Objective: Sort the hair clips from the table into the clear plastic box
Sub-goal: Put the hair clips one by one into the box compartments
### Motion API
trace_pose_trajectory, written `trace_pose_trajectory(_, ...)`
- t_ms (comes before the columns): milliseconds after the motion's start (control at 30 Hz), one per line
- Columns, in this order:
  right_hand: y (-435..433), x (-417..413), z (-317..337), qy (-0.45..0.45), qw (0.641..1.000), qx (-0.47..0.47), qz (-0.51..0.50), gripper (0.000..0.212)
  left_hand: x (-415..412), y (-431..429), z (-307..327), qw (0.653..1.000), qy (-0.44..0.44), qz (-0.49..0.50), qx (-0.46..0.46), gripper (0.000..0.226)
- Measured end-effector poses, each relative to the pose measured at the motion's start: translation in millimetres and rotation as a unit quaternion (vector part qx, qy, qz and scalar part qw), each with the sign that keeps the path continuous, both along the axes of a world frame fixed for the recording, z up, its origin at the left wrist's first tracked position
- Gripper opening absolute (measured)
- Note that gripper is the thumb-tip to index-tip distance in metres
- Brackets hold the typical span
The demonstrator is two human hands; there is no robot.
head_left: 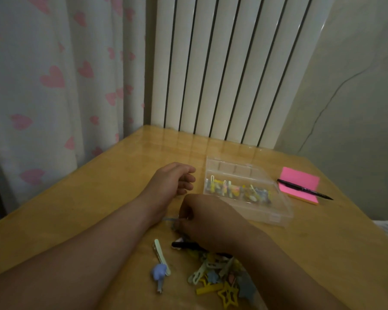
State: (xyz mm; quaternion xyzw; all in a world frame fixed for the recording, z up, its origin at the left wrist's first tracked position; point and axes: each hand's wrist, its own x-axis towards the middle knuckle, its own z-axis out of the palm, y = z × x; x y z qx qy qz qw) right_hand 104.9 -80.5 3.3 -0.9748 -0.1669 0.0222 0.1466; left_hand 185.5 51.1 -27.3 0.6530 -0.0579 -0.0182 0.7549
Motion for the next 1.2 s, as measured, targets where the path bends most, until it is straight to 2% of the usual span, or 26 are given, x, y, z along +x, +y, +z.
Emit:
trace_pose_trajectory(167, -4.9, 2.7, 1.7, -0.003, 0.999, 0.054, 0.008, 0.011, 2.2, 1.2, 1.7, 0.999, 0.025, 0.001, -0.037, 0.024)
trace_pose_trajectory(267, -11.8, 5.2, 11.6, -0.041, 0.991, 0.125, -0.008, 0.008, 4.0, 3.2, 2.4, 0.997, 0.039, -0.005, -0.071, 0.024)
trace_pose_trajectory(400, -37.6, 14.4, 36.9, -0.111, 0.955, 0.259, -0.091, 0.005, -0.7, 1.3, 1.4, 1.0, -0.001, -0.014, 0.004, 0.024)
trace_pose_trajectory(467, -59.9, 22.2, 40.4, -0.132, 0.939, 0.281, -0.146, 0.007, -6.0, -2.8, 0.7, 0.997, -0.036, -0.015, 0.072, 0.022)
trace_pose_trajectory(600, -86.0, 33.9, 24.0, -0.088, 0.942, 0.238, -0.22, 0.007, -13.8, -8.8, -2.2, 0.977, -0.103, -0.044, 0.181, 0.011)
trace_pose_trajectory(800, -83.7, 45.8, 3.8, -0.049, 0.967, 0.111, -0.222, 0.003, -17.9, -11.1, -5.8, 0.952, -0.161, -0.061, 0.255, 0.012)
trace_pose_trajectory(933, -84.3, 49.1, 1.8, -0.017, 0.97, 0.107, -0.219, 0.01, -18.0, -10.3, -6.3, 0.949, -0.167, -0.061, 0.261, 0.012)
trace_pose_trajectory(1200, -84.2, 44.2, 2.8, -0.024, 0.97, 0.162, -0.179, 0.015, -16.6, -9.7, -6.5, 0.953, -0.159, -0.063, 0.251, 0.013)
